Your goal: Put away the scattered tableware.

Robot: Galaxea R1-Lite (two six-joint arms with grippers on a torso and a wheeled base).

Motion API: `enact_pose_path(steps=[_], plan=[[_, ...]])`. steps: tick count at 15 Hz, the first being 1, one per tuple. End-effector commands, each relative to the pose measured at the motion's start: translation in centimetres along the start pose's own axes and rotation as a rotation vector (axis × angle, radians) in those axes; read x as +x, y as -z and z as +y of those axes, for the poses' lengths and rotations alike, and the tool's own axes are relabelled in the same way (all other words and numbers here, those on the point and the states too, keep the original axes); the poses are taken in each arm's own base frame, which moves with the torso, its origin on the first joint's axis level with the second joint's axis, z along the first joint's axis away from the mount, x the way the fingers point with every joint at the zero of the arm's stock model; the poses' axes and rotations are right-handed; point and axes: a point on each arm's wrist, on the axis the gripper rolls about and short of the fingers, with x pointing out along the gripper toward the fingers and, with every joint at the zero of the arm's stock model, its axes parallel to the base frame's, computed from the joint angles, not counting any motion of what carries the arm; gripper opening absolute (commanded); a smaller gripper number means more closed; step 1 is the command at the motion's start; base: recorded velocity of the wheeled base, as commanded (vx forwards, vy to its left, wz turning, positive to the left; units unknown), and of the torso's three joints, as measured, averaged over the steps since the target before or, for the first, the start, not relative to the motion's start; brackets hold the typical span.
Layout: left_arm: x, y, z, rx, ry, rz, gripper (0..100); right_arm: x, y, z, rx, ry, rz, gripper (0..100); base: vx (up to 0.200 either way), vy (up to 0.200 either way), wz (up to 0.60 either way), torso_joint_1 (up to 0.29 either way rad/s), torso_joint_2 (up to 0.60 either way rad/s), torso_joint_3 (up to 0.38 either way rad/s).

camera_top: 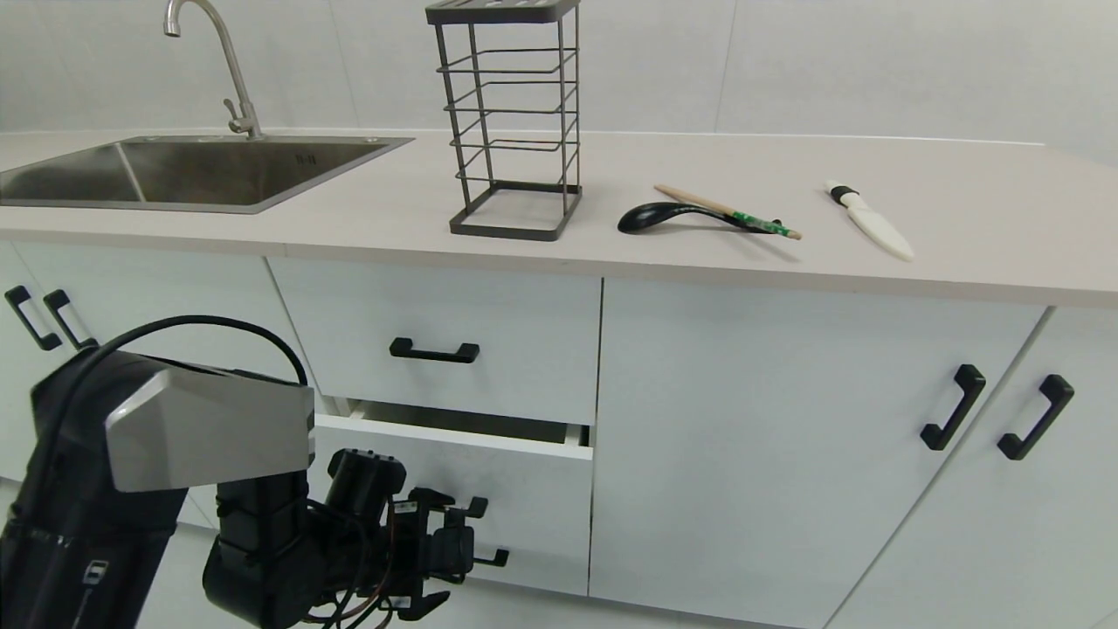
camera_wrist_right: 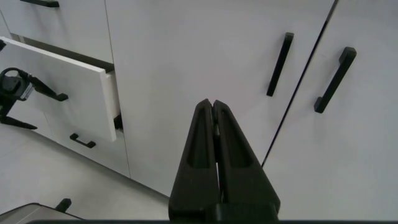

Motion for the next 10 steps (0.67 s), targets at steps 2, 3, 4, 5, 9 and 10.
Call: enact_pose_path(steps=[2, 3, 4, 5, 9, 10], plan=[[-4.9, -1.6, 0.8, 0.021, -0.095, -0.037, 100, 0.0, 0.0, 0.0, 0.000, 0.000, 0.001, 0, 0.000, 0.000, 0.00, 0.000, 0.00, 0.000], [-7.0, -2.1, 0.4, 0.011, -0.109, -0.047, 100, 0.0, 0.0, 0.0, 0.000, 0.000, 0.001, 0, 0.000, 0.000, 0.00, 0.000, 0.00, 0.000], [-9.1, -2.6, -0.4, -0.006, -0.118, -0.059, 100, 0.0, 0.0, 0.0, -0.002, 0.000, 0.001, 0, 0.000, 0.000, 0.00, 0.000, 0.00, 0.000], [-9.7, -2.8, -0.6, -0.008, -0.123, -0.065, 100, 0.0, 0.0, 0.0, 0.000, 0.000, 0.001, 0, 0.000, 0.000, 0.00, 0.000, 0.00, 0.000], [-14.8, -5.4, -1.3, -0.020, -0.234, -0.176, 100, 0.0, 0.0, 0.0, 0.000, 0.000, 0.001, 0, 0.000, 0.000, 0.00, 0.000, 0.00, 0.000], [-14.5, -5.7, -0.8, -0.017, -0.241, -0.183, 100, 0.0, 0.0, 0.0, 0.000, 0.000, 0.001, 0, 0.000, 0.000, 0.00, 0.000, 0.00, 0.000]])
